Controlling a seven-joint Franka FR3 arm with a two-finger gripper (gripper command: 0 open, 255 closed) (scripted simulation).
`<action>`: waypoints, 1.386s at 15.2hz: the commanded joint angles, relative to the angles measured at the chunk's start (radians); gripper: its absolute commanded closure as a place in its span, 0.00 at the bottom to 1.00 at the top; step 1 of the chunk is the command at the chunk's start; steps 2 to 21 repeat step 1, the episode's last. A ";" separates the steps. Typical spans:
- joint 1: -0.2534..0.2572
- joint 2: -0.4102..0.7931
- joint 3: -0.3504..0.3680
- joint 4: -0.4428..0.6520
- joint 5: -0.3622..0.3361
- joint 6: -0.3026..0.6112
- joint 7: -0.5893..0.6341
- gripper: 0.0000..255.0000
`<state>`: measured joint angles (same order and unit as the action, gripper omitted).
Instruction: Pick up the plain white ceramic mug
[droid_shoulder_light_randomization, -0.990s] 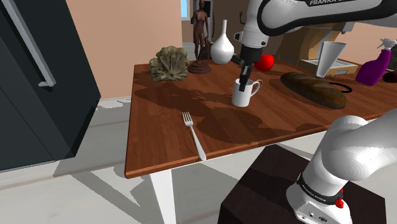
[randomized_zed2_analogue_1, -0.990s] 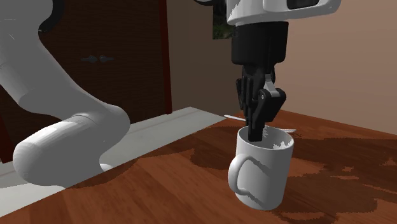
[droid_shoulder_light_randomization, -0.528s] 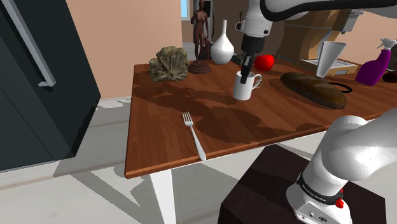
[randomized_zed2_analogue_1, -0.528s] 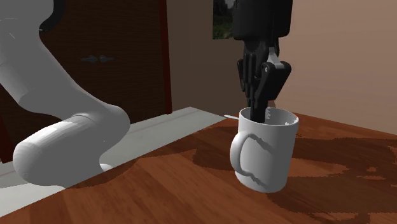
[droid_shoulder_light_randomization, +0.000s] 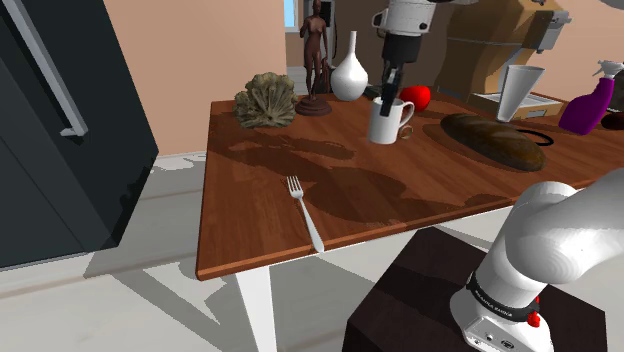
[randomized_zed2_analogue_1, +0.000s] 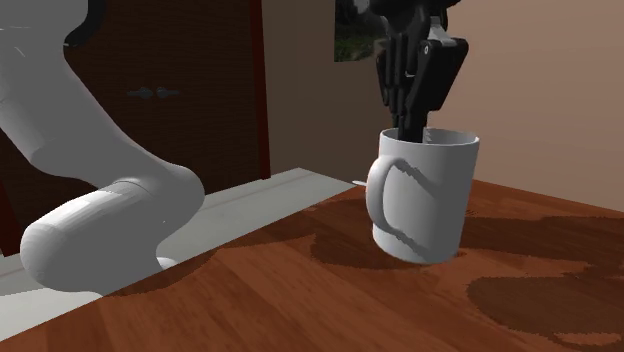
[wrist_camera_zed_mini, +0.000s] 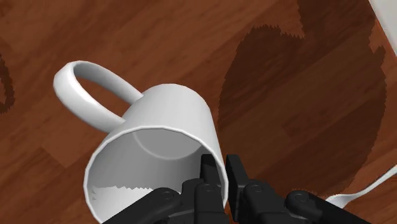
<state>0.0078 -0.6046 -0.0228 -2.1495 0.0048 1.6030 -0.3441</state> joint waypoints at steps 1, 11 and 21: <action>0.000 0.001 0.000 0.009 0.000 -0.008 0.000 1.00; 0.000 0.001 0.000 0.009 0.000 -0.008 0.000 1.00; 0.000 0.001 0.000 0.009 0.000 -0.008 0.000 1.00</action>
